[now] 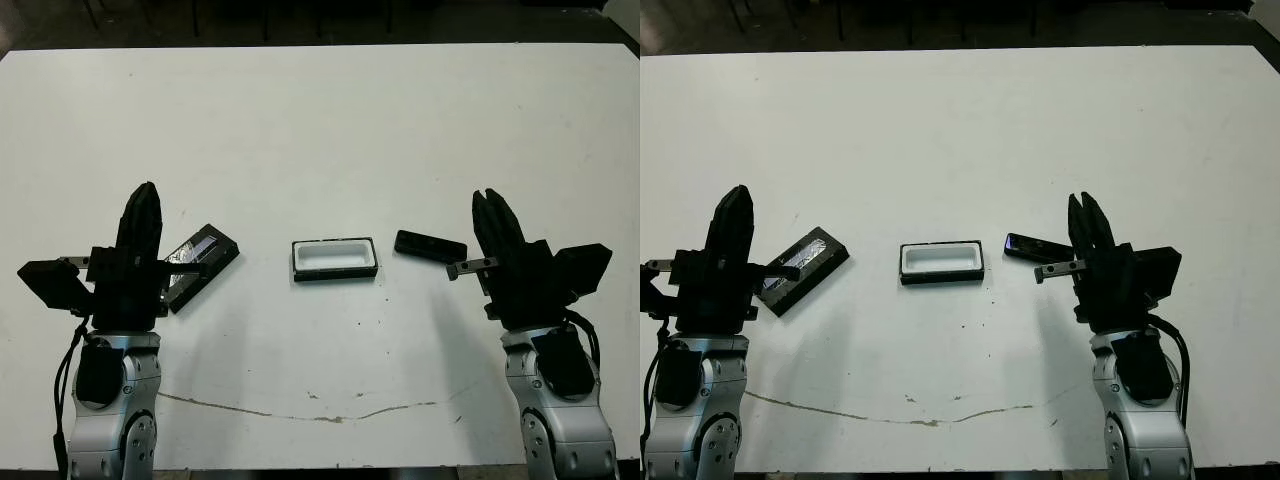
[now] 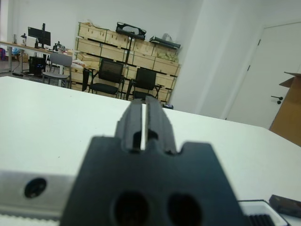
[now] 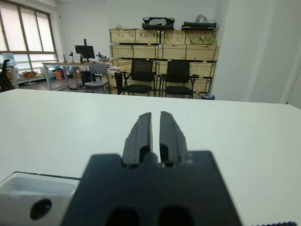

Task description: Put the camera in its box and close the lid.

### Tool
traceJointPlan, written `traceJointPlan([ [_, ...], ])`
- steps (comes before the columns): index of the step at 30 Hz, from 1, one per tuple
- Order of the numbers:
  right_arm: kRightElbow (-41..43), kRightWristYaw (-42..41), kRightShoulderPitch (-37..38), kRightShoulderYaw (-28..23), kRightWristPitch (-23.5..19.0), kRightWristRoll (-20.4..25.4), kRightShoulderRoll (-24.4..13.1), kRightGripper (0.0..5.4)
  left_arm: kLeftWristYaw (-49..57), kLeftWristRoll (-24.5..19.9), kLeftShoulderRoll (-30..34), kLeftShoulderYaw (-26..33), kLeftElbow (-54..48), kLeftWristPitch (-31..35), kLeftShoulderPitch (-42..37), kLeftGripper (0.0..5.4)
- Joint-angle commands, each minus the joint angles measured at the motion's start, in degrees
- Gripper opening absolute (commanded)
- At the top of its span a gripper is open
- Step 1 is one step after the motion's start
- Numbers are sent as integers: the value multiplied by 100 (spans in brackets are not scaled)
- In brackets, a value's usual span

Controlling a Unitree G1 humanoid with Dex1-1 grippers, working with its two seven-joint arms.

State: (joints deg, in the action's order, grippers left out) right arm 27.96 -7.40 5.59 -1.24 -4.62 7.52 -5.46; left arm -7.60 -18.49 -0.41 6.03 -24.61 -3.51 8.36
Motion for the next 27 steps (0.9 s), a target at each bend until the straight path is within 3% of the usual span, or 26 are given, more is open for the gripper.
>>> traceJointPlan([
  [1,-122,-13,17,18,-14,-103,-69,0,9,8,13,-31,138,84,32,2],
  [11,-186,-159,-17,-86,19,71,-83,0,113,96,-42,-108,102,13,33,2],
  [14,-123,-393,-56,-211,25,271,-249,0,124,42,-30,-104,63,52,62,2],
  [17,-28,-778,-267,-517,-178,580,-702,0,47,47,-6,-91,161,-90,34,2],
  [21,-541,-1505,-875,-988,-237,1125,-1417,0,76,80,-20,-101,173,-96,29,2],
  [27,-1546,-2478,-1956,-1211,-1014,1741,-2394,0,81,88,-11,-103,176,-78,40,2],
])
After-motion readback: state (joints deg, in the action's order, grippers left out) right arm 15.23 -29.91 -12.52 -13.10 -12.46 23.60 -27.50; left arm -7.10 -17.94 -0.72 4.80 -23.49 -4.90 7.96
